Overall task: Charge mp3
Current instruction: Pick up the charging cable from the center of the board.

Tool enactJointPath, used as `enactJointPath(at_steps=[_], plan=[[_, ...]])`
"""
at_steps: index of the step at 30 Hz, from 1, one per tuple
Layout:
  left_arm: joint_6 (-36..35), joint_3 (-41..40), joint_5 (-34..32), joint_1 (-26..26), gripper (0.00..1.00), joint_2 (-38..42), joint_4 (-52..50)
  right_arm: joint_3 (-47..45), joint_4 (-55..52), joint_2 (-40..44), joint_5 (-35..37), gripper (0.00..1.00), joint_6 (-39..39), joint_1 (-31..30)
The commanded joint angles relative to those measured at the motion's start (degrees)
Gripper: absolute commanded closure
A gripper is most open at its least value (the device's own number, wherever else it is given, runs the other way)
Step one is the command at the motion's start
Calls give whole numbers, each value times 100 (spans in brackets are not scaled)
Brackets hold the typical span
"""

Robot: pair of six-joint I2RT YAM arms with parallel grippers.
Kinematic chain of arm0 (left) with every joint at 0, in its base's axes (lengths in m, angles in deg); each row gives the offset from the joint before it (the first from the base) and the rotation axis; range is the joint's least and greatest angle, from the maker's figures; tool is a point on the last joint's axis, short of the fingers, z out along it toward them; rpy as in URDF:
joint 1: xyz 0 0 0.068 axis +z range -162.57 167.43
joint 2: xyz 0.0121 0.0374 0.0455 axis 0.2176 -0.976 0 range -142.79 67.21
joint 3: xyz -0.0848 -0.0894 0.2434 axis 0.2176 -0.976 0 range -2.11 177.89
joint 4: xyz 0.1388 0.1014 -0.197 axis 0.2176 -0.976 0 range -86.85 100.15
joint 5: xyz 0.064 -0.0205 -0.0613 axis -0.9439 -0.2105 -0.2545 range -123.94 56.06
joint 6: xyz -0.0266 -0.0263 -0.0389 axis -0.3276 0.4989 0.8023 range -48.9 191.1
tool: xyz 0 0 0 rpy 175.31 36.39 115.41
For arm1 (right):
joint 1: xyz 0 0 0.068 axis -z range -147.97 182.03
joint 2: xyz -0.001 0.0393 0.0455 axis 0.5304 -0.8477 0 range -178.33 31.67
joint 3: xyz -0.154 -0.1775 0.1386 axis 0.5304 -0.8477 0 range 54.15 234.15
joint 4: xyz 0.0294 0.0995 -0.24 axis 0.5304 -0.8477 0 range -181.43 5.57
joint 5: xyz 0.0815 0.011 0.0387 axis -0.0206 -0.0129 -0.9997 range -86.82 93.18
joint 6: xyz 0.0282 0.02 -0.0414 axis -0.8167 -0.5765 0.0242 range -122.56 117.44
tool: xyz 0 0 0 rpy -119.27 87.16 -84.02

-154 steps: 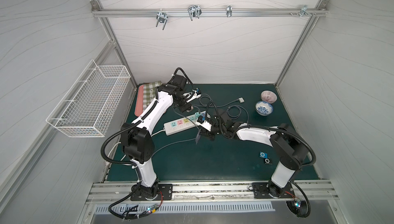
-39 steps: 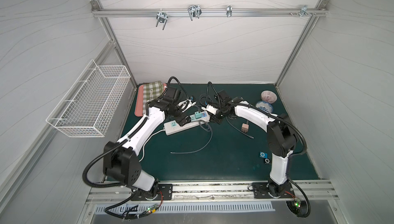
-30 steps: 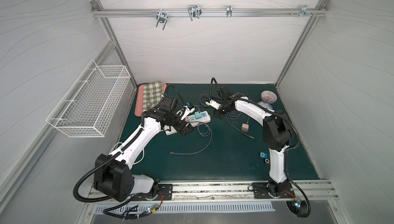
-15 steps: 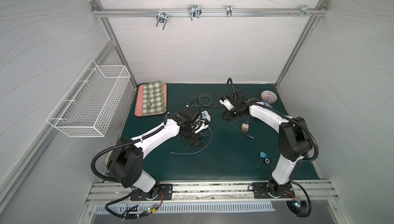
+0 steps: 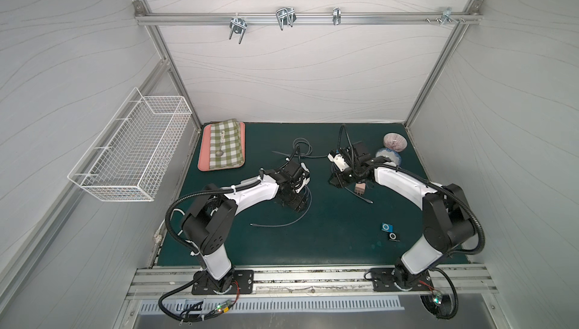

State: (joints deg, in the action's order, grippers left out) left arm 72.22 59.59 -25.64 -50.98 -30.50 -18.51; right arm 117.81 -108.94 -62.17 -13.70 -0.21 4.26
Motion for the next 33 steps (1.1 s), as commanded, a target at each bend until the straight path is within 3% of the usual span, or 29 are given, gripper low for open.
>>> enactJointPath(at_steps=[1, 5, 8, 14, 21, 26, 29, 33], plan=[[180, -173, -120, -11, 27, 400, 616, -114, 334, -88, -505, 58, -284, -286], [-117, -344, -284, 78, 29, 793, 599, -72, 716, -602, -412, 58, -535, -878], [-115, -413, -228, 388, 39, 1055, 498, -29, 1090, -994, -85, 58, -754, -1220], [-313, -587, -57, 915, 50, 1772, 594, 149, 1175, -1531, 821, 58, -888, -1398], [-844, -562, -66, 924, 50, 2090, 494, 401, 956, -1917, 1569, 62, -502, -1628], [-991, -584, 93, 915, 50, 2050, 379, 572, 824, -2114, 2051, 81, -217, -1649], [-1012, -657, 328, 917, 50, 2085, 462, 660, 812, -2122, 2289, 87, -19, -1634], [-1079, -763, 766, 919, 49, 2117, 622, 887, 586, -1904, 2028, 97, 156, -1447]])
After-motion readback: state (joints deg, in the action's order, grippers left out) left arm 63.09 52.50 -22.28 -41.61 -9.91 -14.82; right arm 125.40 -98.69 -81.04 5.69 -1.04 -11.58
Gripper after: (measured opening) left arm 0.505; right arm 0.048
